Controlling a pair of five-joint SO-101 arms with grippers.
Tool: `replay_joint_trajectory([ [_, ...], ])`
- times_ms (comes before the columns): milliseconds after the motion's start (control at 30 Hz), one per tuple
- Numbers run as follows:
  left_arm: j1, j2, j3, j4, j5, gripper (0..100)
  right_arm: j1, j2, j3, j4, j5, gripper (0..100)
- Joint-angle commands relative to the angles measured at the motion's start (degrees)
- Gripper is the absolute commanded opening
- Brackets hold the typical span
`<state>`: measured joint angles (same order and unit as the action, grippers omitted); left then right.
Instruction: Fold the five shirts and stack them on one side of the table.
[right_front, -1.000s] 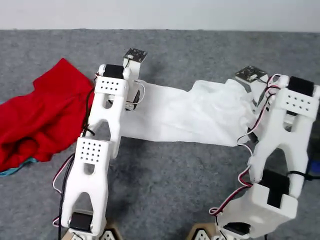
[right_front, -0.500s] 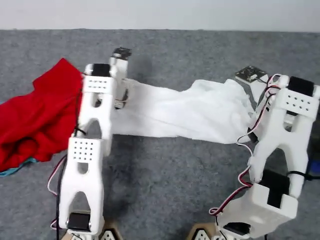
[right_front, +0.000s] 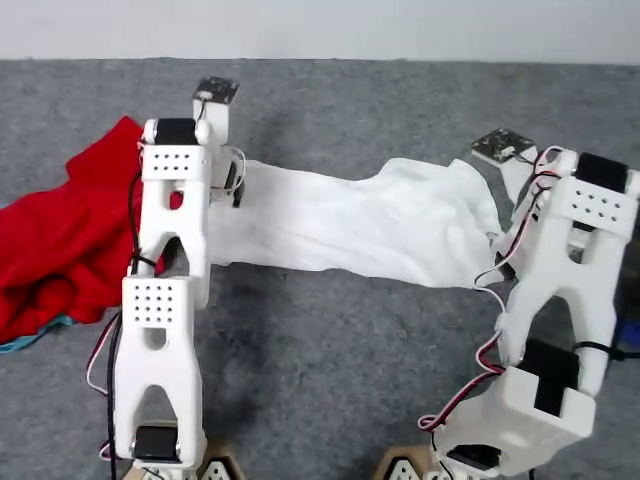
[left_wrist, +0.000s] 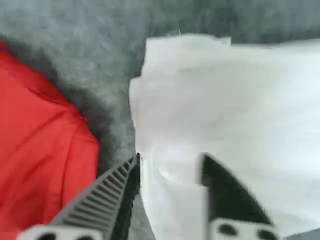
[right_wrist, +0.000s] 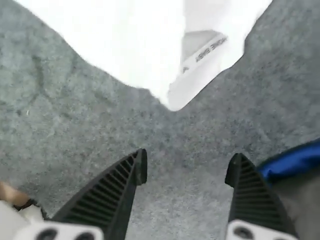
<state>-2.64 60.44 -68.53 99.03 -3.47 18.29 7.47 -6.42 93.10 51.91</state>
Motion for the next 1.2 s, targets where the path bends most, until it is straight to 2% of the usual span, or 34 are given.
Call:
replay_joint_trajectory([
  [0, 0.26, -6.95, -0.84, 1.49, 1.93, 29, -2.68, -2.68, -0.53, -5.23, -3.69, 26.7],
  [200, -1.41, -13.54, -0.4, 1.67, 2.11, 22, -10.24, -1.36, -0.79, -15.96, -12.13, 26.7],
  [400, -2.29, -22.86, 2.86, 1.67, 1.93, 18, -17.27, 6.11, -1.41, -21.32, -12.84, 26.4],
  [733, -0.7, -41.49, 29.85, 1.58, 1.85, 18, -12.44, 22.73, -16.35, -21.49, -12.66, 25.5],
  [800, 0.0, -44.48, 34.24, 1.49, 1.85, 18, -11.21, 24.48, -19.16, -20.79, -12.57, 19.0],
  [900, 0.88, -47.3, 38.73, 1.41, 1.93, 18, -9.36, 25.27, -21.63, -20.97, -12.66, 0.9],
  [1000, 0.97, -48.44, 40.57, 1.32, 1.93, 18, -7.43, 24.75, -21.89, -18.86, -12.57, 3.2],
  [1067, 0.62, -48.35, 40.75, 1.41, 1.85, 18, -6.9, 24.31, -21.89, -15.69, -11.08, 0.5],
  [1167, 0.7, -48.35, 40.75, 1.41, 1.85, 18, -6.81, 24.75, -21.8, -7.25, -3.16, 0.8],
])
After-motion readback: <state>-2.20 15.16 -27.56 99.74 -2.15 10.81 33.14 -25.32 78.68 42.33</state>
